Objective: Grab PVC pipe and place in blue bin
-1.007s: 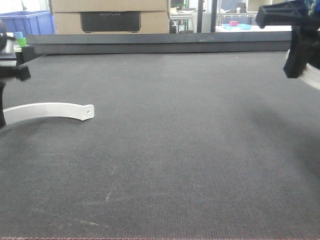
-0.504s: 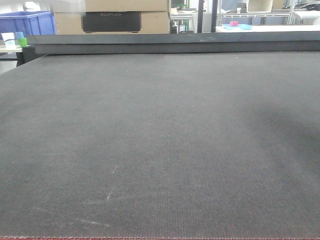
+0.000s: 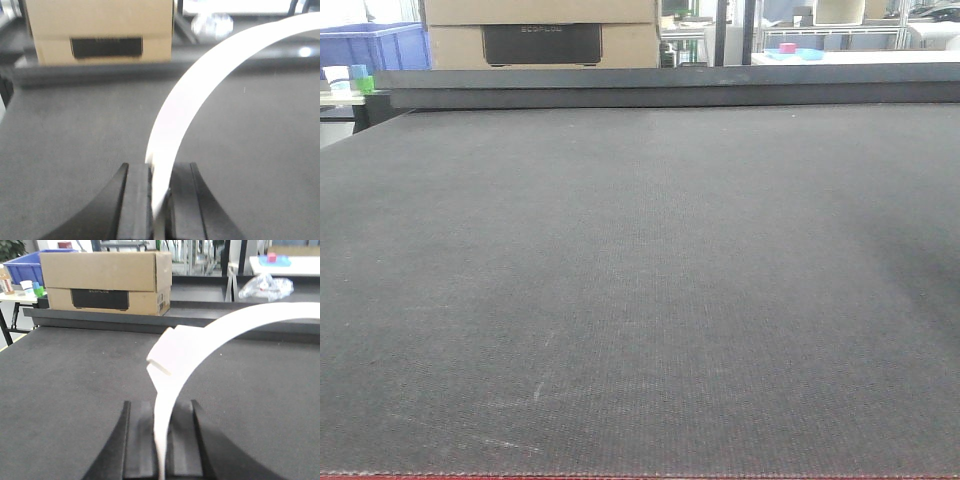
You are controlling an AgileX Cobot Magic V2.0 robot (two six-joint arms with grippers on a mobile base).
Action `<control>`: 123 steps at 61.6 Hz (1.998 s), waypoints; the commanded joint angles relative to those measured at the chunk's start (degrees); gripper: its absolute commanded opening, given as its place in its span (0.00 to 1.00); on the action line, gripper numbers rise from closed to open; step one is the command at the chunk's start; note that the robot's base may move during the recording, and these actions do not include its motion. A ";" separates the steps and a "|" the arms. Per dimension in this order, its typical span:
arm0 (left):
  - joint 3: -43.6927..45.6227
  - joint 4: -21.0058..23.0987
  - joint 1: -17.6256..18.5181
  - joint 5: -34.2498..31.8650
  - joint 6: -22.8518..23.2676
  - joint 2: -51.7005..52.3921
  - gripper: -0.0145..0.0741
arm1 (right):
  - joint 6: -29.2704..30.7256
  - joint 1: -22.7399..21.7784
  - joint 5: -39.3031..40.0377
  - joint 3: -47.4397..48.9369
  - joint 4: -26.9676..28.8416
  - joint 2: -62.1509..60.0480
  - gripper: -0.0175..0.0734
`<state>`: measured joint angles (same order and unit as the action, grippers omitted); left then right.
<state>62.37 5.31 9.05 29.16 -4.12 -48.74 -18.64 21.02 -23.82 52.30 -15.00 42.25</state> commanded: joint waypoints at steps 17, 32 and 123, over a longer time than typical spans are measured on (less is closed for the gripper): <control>-16.41 1.45 0.35 -12.64 -0.19 11.64 0.04 | 0.39 0.06 7.92 -10.33 -2.16 -4.08 0.01; -16.49 1.45 0.35 -16.04 -0.19 12.00 0.04 | 0.39 0.06 12.51 -10.33 -2.16 -4.08 0.01; -24.15 2.11 0.35 -31.00 -0.19 13.72 0.04 | 0.39 0.06 20.04 -10.14 -2.16 -4.20 0.01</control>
<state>38.18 6.96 9.05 0.00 -4.38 -35.38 -18.52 21.02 -5.26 41.90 -16.50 38.59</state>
